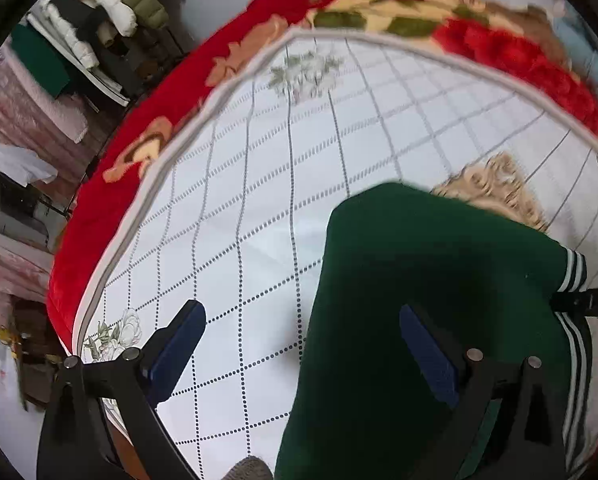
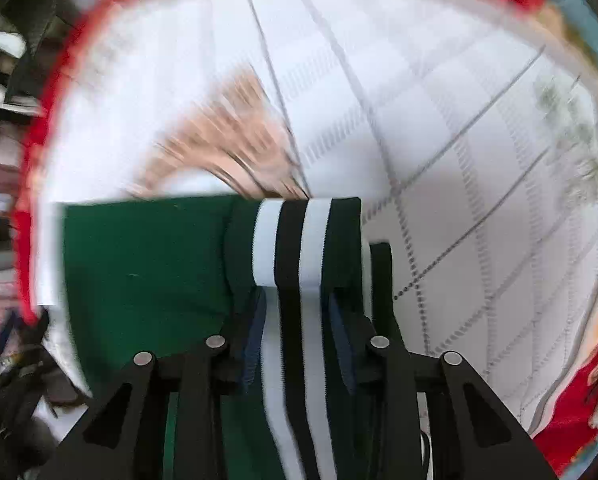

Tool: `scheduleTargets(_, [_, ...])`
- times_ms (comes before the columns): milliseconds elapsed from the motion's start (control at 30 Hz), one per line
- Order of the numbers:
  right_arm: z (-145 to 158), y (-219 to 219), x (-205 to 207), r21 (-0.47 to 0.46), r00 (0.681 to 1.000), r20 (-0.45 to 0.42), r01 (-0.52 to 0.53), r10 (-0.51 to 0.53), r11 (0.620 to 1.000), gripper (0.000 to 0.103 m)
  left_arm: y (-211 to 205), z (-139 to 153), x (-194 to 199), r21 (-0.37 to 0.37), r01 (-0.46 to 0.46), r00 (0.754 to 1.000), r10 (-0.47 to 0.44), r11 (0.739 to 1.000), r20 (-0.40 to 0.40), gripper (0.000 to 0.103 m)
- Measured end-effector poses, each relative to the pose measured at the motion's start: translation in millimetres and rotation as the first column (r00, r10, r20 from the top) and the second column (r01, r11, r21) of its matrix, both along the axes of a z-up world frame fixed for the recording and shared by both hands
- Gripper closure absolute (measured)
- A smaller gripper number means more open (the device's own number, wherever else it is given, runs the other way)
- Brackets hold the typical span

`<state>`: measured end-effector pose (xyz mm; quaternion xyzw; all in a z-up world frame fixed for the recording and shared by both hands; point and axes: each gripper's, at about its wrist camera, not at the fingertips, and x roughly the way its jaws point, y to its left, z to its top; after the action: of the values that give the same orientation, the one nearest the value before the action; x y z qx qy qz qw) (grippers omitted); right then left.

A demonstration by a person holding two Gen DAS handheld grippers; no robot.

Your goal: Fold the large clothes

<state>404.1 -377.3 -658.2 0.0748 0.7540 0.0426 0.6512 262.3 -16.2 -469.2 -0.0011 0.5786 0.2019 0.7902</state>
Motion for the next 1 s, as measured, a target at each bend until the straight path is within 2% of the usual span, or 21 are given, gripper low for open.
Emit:
scheduleTargets(33, [-9, -9, 5, 0.037, 0.998, -0.04, 0.045, -0.044, 0.998, 0.069, 3, -4, -1, -0.014, -0.009, 1.0, 0.008, 1.0, -0.017, 0.004])
scheduleTargets(133, [25, -35, 5, 0.155, 0.996, -0.029, 0.087, -0.083, 0.984, 0.067, 10, 5, -11, -0.062, -0.031, 1.0, 0.031, 0.998, -0.008, 0.004])
scheduleTargets(200, [53, -63, -11, 0.219, 0.991, -0.013, 0.135, -0.135, 0.966, 0.044, 11, 10, -21, -0.075, -0.043, 0.999, 0.043, 0.996, -0.008, 0.004])
scheduleTargets(233, [65, -76, -21, 0.238, 0.988, -0.005, 0.151, -0.154, 0.96, 0.025, 11, 13, -29, -0.084, -0.052, 0.999, 0.051, 0.995, -0.014, 0.004])
scheduleTargets(267, [73, -89, -36, 0.245, 0.985, -0.006, 0.17, -0.174, 0.954, 0.021, 10, 14, -35, -0.096, -0.061, 0.998, 0.06, 0.993, -0.023, 0.004])
scheduleTargets(300, [77, -97, -51, 0.248, 0.982, -0.026, 0.186, -0.185, 0.951, 0.021, 10, 13, -40, -0.108, -0.071, 0.997, 0.068, 0.992, -0.032, 0.004])
scheduleTargets(367, [73, -109, -86, 0.261, 0.972, -0.121, 0.228, -0.202, 0.938, 0.021, 5, 11, -53, -0.136, -0.087, 0.995, 0.081, 0.987, -0.053, 0.004])
scheduleTargets(467, [41, -105, -128, 0.269, 0.944, -0.254, 0.277, -0.21, 0.922, 0.021, -8, 0, -69, -0.14, -0.089, 0.993, 0.076, 0.986, -0.095, 0.004])
scheduleTargets(500, [25, -99, -139, 0.275, 0.935, -0.295, 0.279, -0.196, 0.92, 0.023, -12, -3, -71, -0.136, -0.085, 0.992, 0.07, 0.987, -0.107, 0.004])
scheduleTargets(533, [8, -93, -150, 0.293, 0.923, -0.335, 0.292, -0.188, 0.91, 0.049, -18, -9, -75, -0.126, -0.078, 0.989, 0.061, 0.989, -0.132, 0.004])
scheduleTargets(567, [2, -90, -157, 0.299, 0.917, -0.349, 0.304, -0.193, 0.904, 0.094, -21, -12, -78, -0.117, -0.072, 0.989, 0.055, 0.991, -0.138, 0.004])
scheduleTargets(633, [4, -88, -162, 0.271, 0.924, -0.318, 0.302, -0.211, 0.914, 0.095, -25, -15, -83, -0.088, -0.05, 0.989, 0.037, 0.995, -0.14, 0.004])
scheduleTargets(733, [46, -97, -161, 0.227, 0.95, -0.188, 0.289, -0.249, 0.93, 0.096, -28, -18, -89, -0.039, -0.01, 0.989, 0.004, 0.999, -0.145, 0.002])
scheduleTargets(800, [62, -106, -160, 0.18, 0.959, -0.117, 0.276, -0.258, 0.944, 0.096, -28, -21, -92, -0.052, -0.003, 0.989, -0.005, 0.999, -0.147, 0.002])
scheduleTargets(900, [38, -115, -158, 0.103, 0.959, -0.137, 0.263, -0.249, 0.959, 0.096, -30, -26, -93, -0.067, 0.011, 0.988, -0.021, 0.998, -0.152, 0.001])
scheduleTargets(967, [20, -118, -156, 0.109, 0.953, -0.193, 0.256, -0.232, 0.961, 0.093, -33, -24, -93, -0.045, 0.023, 0.987, -0.03, 0.999, -0.157, 0.001])
scheduleTargets(1000, [20, -115, -153, 0.118, 0.947, -0.203, 0.276, -0.249, 0.954, 0.092, -32, -20, -93, -0.035, 0.019, 0.987, -0.024, 0.999, -0.158, 0.001])
